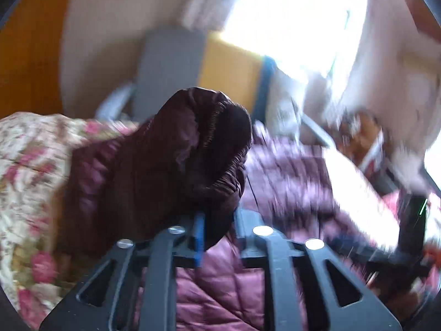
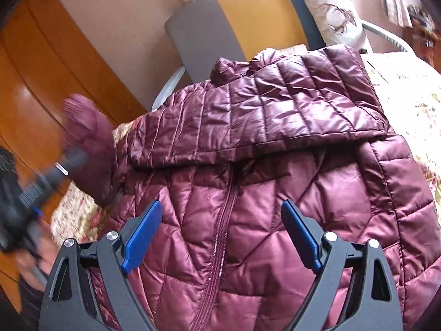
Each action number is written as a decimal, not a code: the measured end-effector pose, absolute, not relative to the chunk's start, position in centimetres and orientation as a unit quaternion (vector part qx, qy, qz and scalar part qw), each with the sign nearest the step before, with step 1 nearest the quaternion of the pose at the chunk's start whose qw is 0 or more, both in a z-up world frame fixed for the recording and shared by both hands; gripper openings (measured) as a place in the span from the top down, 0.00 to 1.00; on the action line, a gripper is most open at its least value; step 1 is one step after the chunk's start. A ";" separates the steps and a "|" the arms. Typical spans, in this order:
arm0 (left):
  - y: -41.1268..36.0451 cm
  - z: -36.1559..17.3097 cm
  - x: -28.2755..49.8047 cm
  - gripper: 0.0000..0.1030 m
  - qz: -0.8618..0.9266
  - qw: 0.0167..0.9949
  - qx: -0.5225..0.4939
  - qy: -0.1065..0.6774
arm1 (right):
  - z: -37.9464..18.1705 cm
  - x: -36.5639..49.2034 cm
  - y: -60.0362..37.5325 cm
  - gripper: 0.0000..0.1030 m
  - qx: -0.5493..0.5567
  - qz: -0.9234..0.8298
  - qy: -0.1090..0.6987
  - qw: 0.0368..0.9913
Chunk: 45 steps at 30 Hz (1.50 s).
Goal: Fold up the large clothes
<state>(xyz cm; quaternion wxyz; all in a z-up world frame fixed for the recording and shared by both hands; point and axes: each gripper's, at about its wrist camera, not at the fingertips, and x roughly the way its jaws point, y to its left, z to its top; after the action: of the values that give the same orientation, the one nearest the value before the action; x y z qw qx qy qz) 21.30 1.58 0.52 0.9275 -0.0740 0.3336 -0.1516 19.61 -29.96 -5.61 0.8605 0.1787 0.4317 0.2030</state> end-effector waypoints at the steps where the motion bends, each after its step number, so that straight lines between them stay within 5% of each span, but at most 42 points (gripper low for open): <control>1: 0.7 -1.1 21.9 0.57 -0.156 0.920 -0.066 0.352 | -5.7 20.0 -30.2 0.15 0.186 0.204 0.433 0.858; 2: -0.1 -2.3 22.1 0.45 -0.169 0.912 -0.065 0.369 | -5.8 20.3 -30.4 0.15 0.189 0.204 0.435 0.857; 7: -0.2 -4.1 20.6 0.24 -0.175 0.909 -0.060 0.373 | -6.1 22.1 -29.6 0.15 0.201 0.224 0.441 0.846; 16: 8.0 -3.3 15.9 0.23 -0.105 0.918 -0.148 0.352 | -6.1 26.6 -19.3 0.15 0.167 0.307 0.458 0.817; 18: 9.2 -3.8 15.3 0.23 -0.088 0.916 -0.163 0.357 | -6.4 27.2 -16.6 0.31 0.137 0.313 0.468 0.815; 20: 10.2 -4.3 14.8 0.23 -0.078 0.913 -0.172 0.362 | -5.6 27.2 -14.5 0.71 0.096 0.308 0.471 0.821; 22: 10.4 -4.8 14.5 0.23 -0.069 0.910 -0.181 0.366 | -3.3 26.7 -14.4 0.91 0.098 0.326 0.449 0.826; 27: 9.8 -5.1 14.7 0.23 -0.065 0.909 -0.185 0.368 | 7.1 24.2 -18.9 0.92 0.128 0.356 0.328 0.866; 32: 8.9 -5.0 15.3 0.23 -0.068 0.907 -0.177 0.376 | 11.4 24.0 -26.4 0.92 0.160 0.302 0.258 0.904; 45: 7.2 -3.3 17.0 0.23 -0.079 0.912 -0.129 0.382 | -4.3 29.8 -42.0 0.92 0.250 0.070 0.407 0.876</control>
<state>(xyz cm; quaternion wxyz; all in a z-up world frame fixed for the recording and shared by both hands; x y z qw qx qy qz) 17.02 7.21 -3.33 0.9117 -0.1294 0.3819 -0.0792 29.81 -42.02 -4.25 0.8758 0.2497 0.4069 0.0705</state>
